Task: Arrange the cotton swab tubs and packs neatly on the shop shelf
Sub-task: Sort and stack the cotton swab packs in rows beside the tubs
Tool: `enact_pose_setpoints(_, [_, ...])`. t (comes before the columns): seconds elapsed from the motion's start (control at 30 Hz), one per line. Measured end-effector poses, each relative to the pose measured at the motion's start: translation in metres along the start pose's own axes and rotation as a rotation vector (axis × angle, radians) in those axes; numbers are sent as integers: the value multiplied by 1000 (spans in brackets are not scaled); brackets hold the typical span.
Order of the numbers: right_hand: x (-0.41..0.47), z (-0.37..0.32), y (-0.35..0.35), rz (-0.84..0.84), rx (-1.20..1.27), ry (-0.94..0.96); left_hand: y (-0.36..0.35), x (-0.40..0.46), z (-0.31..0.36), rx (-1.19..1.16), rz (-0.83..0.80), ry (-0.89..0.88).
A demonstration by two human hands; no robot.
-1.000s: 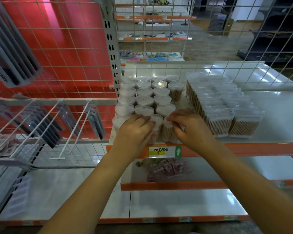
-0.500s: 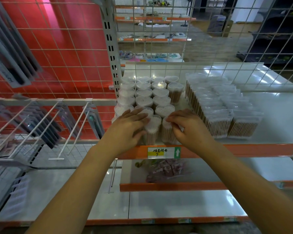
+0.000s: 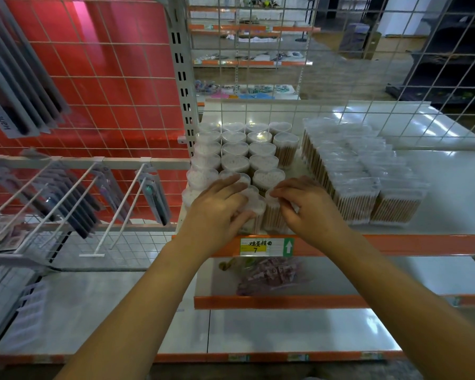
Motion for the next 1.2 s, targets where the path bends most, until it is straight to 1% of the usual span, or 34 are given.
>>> enact_pose_setpoints(0.07, [0, -1, 1, 7, 3, 6, -3, 0, -3, -20, -50, -3])
enact_pose_setpoints(0.13, [0, -1, 1, 13, -3, 12, -2, -1, -3, -8, -56, -32])
enact_pose_setpoints(0.33, [0, -2, 2, 27, 7, 15, 5, -4, 8, 61, 97, -113])
enact_pose_setpoints(0.53, [1, -3, 1, 29, 16, 20, 9, -5, 10, 90, 174, -93])
enact_pose_setpoints(0.63, [1, -2, 1, 32, 16, 14, 7, -5, 9, 79, 163, -49])
enact_pose_setpoints(0.7, [1, -2, 2, 23, 19, 8, 4, -4, 9, 66, 106, -23])
enact_pose_setpoints(0.77, [1, -2, 1, 12, 20, -1, 1, -4, 9, 52, 51, -22])
enact_pose_setpoints(0.83, [1, -3, 2, 10, 15, 1, 2, -6, 9, 62, 41, -41])
enact_pose_setpoints(0.97, [0, -5, 4, 23, 4, 10, 6, -7, 14, 102, 87, -74])
enact_pose_setpoints(1.2, [2, -5, 3, 21, 3, 17, 12, -9, 17, 93, 181, -50])
Point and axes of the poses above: each hand's wrist, its own x-axis towards the middle knuckle, its own y-axis out of the back of the hand, z = x × y, the point moved 7 cm from there along x, towards the middle knuckle
